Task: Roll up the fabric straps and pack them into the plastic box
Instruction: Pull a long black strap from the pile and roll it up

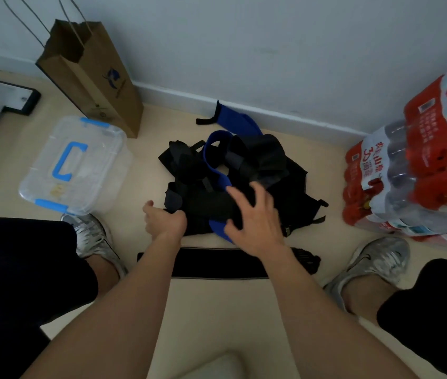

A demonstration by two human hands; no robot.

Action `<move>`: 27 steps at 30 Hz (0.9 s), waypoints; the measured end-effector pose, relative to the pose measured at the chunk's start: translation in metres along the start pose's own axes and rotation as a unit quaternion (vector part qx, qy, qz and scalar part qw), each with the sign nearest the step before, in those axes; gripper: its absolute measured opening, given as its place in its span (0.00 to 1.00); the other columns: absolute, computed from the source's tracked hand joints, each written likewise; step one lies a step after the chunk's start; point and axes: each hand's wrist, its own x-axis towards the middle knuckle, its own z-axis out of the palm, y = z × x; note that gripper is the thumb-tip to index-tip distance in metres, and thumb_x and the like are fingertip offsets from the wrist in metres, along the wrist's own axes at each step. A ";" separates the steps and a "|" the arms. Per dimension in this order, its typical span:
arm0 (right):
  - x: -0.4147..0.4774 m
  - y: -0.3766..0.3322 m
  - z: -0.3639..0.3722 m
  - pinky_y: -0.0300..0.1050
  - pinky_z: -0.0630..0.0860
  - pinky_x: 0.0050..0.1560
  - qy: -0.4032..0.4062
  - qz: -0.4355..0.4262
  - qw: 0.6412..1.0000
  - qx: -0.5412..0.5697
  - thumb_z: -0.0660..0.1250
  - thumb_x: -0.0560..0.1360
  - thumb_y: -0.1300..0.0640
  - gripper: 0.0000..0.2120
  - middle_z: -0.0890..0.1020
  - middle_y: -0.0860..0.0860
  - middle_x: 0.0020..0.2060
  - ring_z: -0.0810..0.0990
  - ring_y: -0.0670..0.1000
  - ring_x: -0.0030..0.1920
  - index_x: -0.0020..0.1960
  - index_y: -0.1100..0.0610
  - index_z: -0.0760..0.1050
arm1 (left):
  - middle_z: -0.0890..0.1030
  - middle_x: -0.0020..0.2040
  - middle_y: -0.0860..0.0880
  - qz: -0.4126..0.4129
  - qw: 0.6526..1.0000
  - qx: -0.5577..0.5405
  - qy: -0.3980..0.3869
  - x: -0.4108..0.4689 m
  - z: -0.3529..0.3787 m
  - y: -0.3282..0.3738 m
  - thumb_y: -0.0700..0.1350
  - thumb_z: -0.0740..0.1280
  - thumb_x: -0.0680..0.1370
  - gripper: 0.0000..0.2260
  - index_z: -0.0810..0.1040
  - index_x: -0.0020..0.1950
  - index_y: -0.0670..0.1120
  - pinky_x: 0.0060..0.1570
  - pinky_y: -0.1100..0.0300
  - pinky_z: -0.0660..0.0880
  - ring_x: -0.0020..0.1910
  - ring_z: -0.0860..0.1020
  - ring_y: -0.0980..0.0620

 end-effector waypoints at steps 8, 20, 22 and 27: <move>0.019 -0.008 0.016 0.54 0.80 0.56 -0.047 0.080 0.995 0.038 0.66 0.82 0.42 0.24 0.76 0.56 0.67 0.81 0.61 0.61 0.75 0.48 0.71 | 0.85 0.57 0.40 0.050 0.989 0.014 -0.140 0.016 0.012 0.005 0.43 0.73 0.82 0.16 0.75 0.67 0.49 0.55 0.47 0.84 0.52 0.85 0.41; 0.075 0.071 -0.053 0.65 0.70 0.72 0.123 0.356 0.907 0.190 0.80 0.66 0.33 0.51 0.66 0.57 0.78 0.67 0.64 0.78 0.81 0.42 0.58 | 0.71 0.67 0.41 0.177 0.984 -0.029 -0.008 -0.001 0.030 0.087 0.49 0.67 0.86 0.14 0.72 0.70 0.47 0.64 0.45 0.79 0.53 0.78 0.46; 0.060 0.092 -0.046 0.55 0.71 0.72 0.045 0.365 0.873 0.319 0.83 0.65 0.35 0.57 0.72 0.53 0.75 0.72 0.61 0.76 0.84 0.44 0.54 | 0.67 0.68 0.42 0.195 0.980 -0.041 0.004 -0.006 0.025 0.088 0.49 0.67 0.86 0.16 0.68 0.71 0.48 0.62 0.50 0.77 0.52 0.76 0.49; 0.052 0.082 -0.025 0.59 0.79 0.66 0.032 0.359 0.898 0.253 0.82 0.66 0.46 0.44 0.81 0.51 0.64 0.81 0.59 0.63 0.77 0.45 0.64 | 0.60 0.74 0.39 0.100 0.994 0.049 -0.002 -0.018 0.030 0.067 0.50 0.73 0.81 0.29 0.60 0.75 0.48 0.70 0.41 0.74 0.66 0.71 0.31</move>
